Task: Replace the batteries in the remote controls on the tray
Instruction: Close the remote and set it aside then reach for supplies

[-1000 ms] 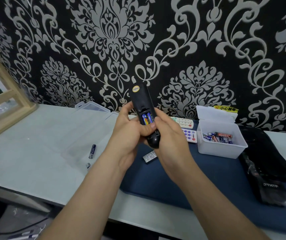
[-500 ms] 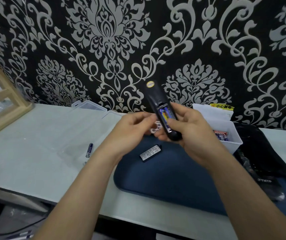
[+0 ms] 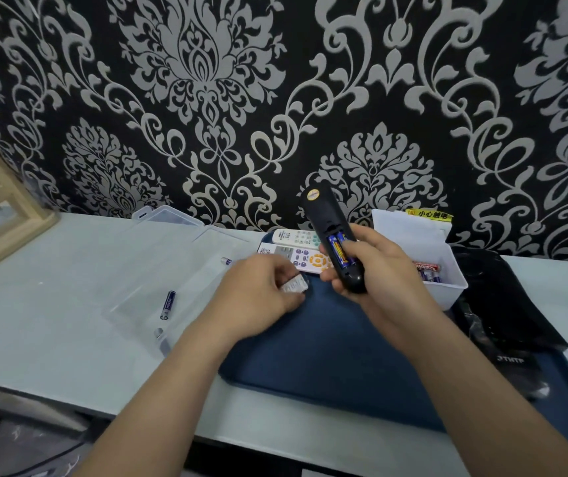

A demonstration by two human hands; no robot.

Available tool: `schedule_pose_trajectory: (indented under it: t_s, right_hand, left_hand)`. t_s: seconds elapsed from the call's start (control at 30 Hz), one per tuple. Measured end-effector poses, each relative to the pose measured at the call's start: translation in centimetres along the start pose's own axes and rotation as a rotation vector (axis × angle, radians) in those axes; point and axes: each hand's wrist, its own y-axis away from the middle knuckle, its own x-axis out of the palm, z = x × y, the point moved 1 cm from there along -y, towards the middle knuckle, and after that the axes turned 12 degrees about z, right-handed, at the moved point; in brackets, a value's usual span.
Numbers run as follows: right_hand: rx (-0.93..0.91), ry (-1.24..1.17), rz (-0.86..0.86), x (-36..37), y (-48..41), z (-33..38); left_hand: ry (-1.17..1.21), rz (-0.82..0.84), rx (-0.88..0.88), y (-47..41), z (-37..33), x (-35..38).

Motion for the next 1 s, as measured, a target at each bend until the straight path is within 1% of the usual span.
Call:
schedule_pose_trajectory:
  t_s: [0.07, 0.13, 0.17, 0.23, 0.33, 0.43, 0.53, 0.6, 0.7, 0.8, 1.0]
  right_hand:
    - [0.001, -0.068, 0.003, 0.0, 0.0, 0.0]
    - [-0.002, -0.130, 0.001, 0.1, 0.1, -0.1]
    - [-0.001, -0.157, 0.007, 0.3, 0.1, -0.1]
    - [0.010, -0.191, 0.029, 0.6, 0.2, -0.3]
    - [0.020, -0.227, 0.068, 1.1, 0.2, -0.5]
    - [0.018, -0.244, 0.103, 1.3, 0.1, -0.6]
    - [0.010, -0.255, 0.122, 1.4, 0.0, -0.7]
    - [0.009, -0.266, 0.130, 1.5, -0.1, -0.7]
    - [0.011, -0.259, 0.148, 1.6, -0.1, -0.8]
    - [0.004, -0.241, 0.155, 1.6, 0.0, -0.8]
    - [-0.009, -0.228, 0.179, 1.5, 0.0, -0.7]
  left_hand:
    - [0.326, -0.062, 0.048, 0.3, -0.4, -0.9]
    - [0.640, -0.064, 0.118, 0.7, -0.9, -1.5]
    - [0.739, -0.069, 0.150, 0.9, -1.2, -1.7]
    - [0.848, -0.074, 0.202, 1.2, -2.0, -1.9]
    - [0.883, -0.070, 0.289, 1.4, -2.3, -1.9]
    - [0.794, -0.066, 0.321, 1.5, -2.2, -2.2]
    - [0.745, -0.108, 0.313, 1.7, -2.5, -2.5]
    - [0.782, -0.158, 0.278, 1.7, -2.5, -2.5]
    - [0.879, -0.180, 0.212, 1.5, -2.0, -2.4]
    - [0.952, -0.166, 0.205, 1.4, -1.7, -2.6]
    - [0.864, -0.048, 0.284, 1.7, -2.1, -2.9]
